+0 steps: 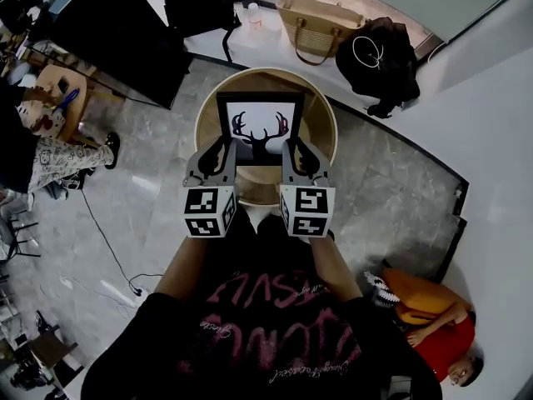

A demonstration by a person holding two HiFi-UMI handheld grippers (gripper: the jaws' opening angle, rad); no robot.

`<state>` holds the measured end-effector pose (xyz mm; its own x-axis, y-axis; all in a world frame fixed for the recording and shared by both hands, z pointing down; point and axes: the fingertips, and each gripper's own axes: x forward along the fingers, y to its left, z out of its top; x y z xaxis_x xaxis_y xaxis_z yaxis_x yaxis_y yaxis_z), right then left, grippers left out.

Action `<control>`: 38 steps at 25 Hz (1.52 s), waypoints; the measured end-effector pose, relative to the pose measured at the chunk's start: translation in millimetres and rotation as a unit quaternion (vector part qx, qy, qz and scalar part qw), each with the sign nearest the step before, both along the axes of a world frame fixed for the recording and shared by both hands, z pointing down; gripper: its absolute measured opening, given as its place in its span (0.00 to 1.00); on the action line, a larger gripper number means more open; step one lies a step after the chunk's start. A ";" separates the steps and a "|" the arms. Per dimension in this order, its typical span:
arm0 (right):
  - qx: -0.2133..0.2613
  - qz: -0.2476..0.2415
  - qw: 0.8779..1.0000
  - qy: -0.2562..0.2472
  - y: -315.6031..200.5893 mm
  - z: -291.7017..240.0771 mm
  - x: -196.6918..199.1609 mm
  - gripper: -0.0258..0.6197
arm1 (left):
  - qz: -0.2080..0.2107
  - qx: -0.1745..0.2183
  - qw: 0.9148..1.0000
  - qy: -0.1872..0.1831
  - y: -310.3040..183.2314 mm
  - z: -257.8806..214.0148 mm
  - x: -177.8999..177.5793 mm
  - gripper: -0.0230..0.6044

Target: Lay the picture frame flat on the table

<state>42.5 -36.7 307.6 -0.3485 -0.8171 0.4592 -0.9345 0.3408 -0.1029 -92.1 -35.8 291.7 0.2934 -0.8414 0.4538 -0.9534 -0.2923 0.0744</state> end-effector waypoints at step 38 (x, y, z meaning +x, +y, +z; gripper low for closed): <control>-0.093 -0.001 0.996 0.014 25.7 84.4 -7.0 0.17 | -0.001 -0.093 0.995 0.018 27.2 89.3 -7.4 0.15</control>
